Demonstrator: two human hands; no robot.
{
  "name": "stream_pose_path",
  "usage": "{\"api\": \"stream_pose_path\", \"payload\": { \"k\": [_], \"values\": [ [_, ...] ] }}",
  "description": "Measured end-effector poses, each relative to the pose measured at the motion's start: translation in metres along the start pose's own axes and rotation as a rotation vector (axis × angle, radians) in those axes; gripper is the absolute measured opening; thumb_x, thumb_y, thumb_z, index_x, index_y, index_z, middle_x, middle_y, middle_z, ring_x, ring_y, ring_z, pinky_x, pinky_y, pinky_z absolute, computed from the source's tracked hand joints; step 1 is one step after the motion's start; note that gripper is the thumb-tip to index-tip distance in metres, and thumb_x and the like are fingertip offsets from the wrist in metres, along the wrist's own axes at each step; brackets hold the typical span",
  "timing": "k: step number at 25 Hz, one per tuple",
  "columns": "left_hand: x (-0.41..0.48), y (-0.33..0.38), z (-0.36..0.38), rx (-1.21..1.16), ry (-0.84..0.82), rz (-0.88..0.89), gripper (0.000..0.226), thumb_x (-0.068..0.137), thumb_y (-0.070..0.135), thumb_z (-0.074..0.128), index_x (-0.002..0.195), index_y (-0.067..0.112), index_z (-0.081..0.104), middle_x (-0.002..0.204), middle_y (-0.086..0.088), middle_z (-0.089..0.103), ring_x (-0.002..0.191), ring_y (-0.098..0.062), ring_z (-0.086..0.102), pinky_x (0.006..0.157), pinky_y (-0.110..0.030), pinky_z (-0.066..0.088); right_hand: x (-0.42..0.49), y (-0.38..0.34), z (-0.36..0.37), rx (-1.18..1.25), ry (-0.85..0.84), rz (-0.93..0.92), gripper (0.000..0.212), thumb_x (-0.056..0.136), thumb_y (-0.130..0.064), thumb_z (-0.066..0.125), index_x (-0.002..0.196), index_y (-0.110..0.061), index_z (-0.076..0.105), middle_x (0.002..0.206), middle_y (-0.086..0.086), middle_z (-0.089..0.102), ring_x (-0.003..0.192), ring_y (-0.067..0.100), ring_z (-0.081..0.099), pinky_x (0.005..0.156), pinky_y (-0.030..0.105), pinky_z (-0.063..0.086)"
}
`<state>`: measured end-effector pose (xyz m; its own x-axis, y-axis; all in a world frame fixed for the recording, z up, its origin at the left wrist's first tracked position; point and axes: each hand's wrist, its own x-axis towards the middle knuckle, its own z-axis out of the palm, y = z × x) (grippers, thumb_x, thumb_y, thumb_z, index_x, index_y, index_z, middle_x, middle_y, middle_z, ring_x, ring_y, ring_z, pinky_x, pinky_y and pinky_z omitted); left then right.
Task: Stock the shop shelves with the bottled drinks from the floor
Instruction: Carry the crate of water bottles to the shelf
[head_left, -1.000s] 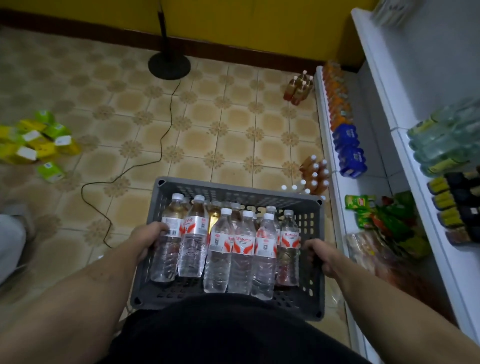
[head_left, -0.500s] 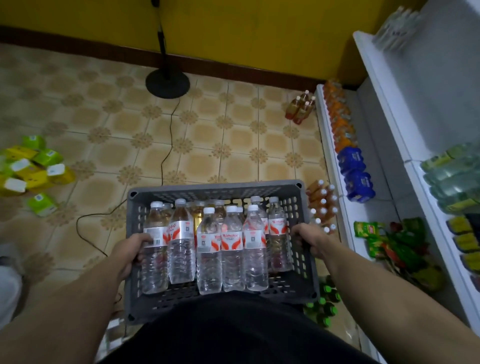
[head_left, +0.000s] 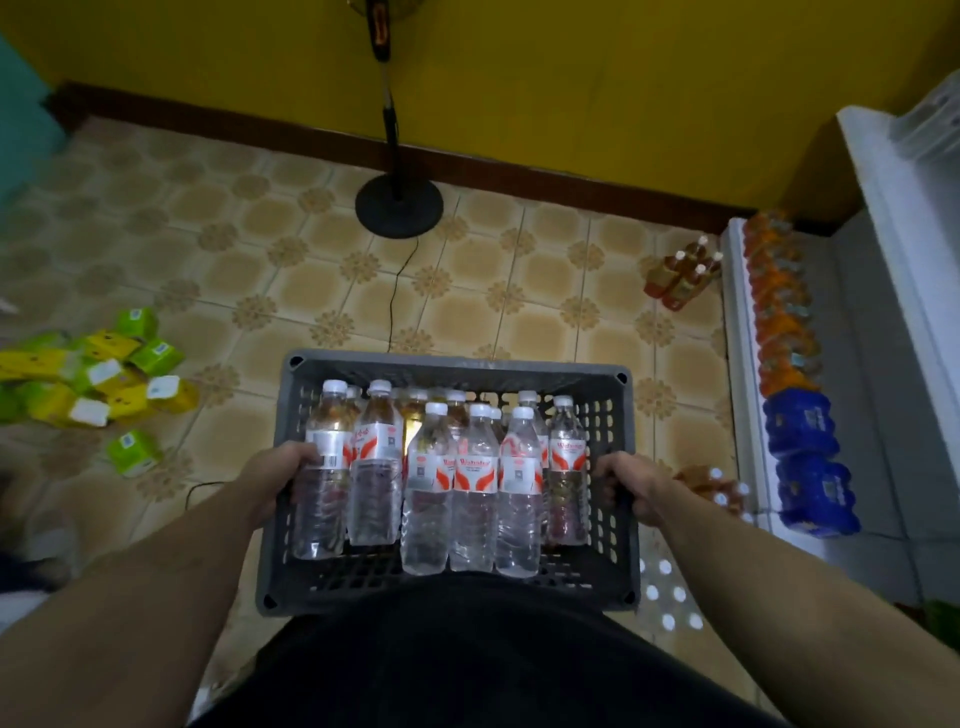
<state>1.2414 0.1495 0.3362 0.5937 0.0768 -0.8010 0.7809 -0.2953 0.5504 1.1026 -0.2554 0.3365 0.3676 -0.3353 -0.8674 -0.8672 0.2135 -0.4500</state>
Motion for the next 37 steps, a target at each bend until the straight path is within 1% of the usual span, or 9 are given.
{"api": "stream_pose_path", "payload": {
  "k": [4,8,10,12,18,21,27,32,37],
  "values": [
    [0.032,0.078,0.035,0.082,0.030,0.033,0.027,0.079,0.005,0.061,0.060,0.014,0.044,0.044,-0.001,0.040,0.037,-0.017,0.033,0.043,-0.024,0.029,0.028,-0.049,-0.026,0.094,0.043,0.019,0.025,0.082,0.003,0.054,0.065,-0.013,0.046,0.051,0.001,0.044,0.052,0.016,0.038,0.053,0.030,0.034],
    [0.087,0.168,0.081,0.173,-0.057,0.088,0.026,0.080,0.008,0.062,0.060,0.012,0.045,0.050,-0.005,0.039,0.043,-0.020,0.032,0.046,-0.028,0.028,0.067,-0.088,-0.044,0.224,0.126,0.033,0.022,0.082,0.002,0.053,0.067,-0.013,0.046,0.052,0.002,0.044,0.050,0.016,0.039,0.052,0.030,0.035],
    [0.103,0.183,0.092,0.208,-0.063,0.091,0.026,0.079,0.008,0.062,0.061,0.013,0.044,0.052,-0.006,0.037,0.044,-0.021,0.031,0.047,-0.029,0.027,0.067,-0.101,-0.048,0.222,0.150,0.035,0.023,0.082,0.001,0.054,0.066,-0.013,0.046,0.054,0.003,0.043,0.051,0.016,0.039,0.052,0.030,0.035],
    [0.132,0.217,0.116,0.243,-0.143,0.110,0.026,0.079,0.010,0.062,0.061,0.014,0.043,0.052,-0.005,0.037,0.044,-0.020,0.030,0.047,-0.029,0.027,0.081,-0.122,-0.054,0.255,0.193,0.045,0.025,0.081,0.001,0.053,0.064,-0.014,0.044,0.055,0.004,0.041,0.051,0.017,0.037,0.052,0.030,0.033],
    [0.217,0.336,0.183,0.368,-0.286,0.012,0.020,0.078,0.012,0.063,0.065,0.012,0.048,0.050,-0.004,0.041,0.042,-0.019,0.036,0.047,-0.027,0.033,0.119,-0.205,-0.081,0.333,0.307,0.143,0.030,0.082,0.000,0.052,0.058,-0.014,0.042,0.054,0.007,0.040,0.051,0.020,0.035,0.054,0.031,0.032],
    [0.240,0.382,0.212,0.421,-0.306,-0.013,0.020,0.079,0.009,0.062,0.064,0.011,0.048,0.047,-0.003,0.041,0.037,-0.017,0.035,0.041,-0.023,0.032,0.132,-0.231,-0.088,0.377,0.351,0.184,0.026,0.081,0.000,0.055,0.060,-0.012,0.047,0.055,0.008,0.044,0.051,0.022,0.039,0.056,0.031,0.036],
    [0.261,0.456,0.287,0.509,-0.296,-0.049,0.028,0.083,0.010,0.061,0.060,0.013,0.046,0.042,-0.001,0.041,0.033,-0.016,0.037,0.037,-0.021,0.033,0.179,-0.298,-0.143,0.391,0.320,0.181,0.028,0.080,0.001,0.048,0.057,-0.013,0.040,0.051,0.007,0.039,0.050,0.020,0.036,0.053,0.030,0.032],
    [0.269,0.532,0.374,0.531,-0.254,0.002,0.038,0.086,0.010,0.057,0.055,0.019,0.036,0.044,-0.001,0.031,0.040,-0.018,0.027,0.046,-0.029,0.025,0.244,-0.357,-0.215,0.466,0.268,0.155,0.027,0.077,0.004,0.044,0.057,-0.014,0.038,0.048,0.005,0.034,0.046,0.020,0.031,0.050,0.029,0.029],
    [0.288,0.610,0.456,0.556,-0.280,-0.004,0.034,0.086,0.011,0.057,0.057,0.017,0.039,0.044,0.000,0.034,0.037,-0.016,0.031,0.040,-0.022,0.030,0.296,-0.409,-0.280,0.578,0.249,0.193,0.026,0.078,0.001,0.045,0.059,-0.016,0.039,0.050,0.003,0.032,0.046,0.018,0.031,0.049,0.029,0.027]
  ]
}}
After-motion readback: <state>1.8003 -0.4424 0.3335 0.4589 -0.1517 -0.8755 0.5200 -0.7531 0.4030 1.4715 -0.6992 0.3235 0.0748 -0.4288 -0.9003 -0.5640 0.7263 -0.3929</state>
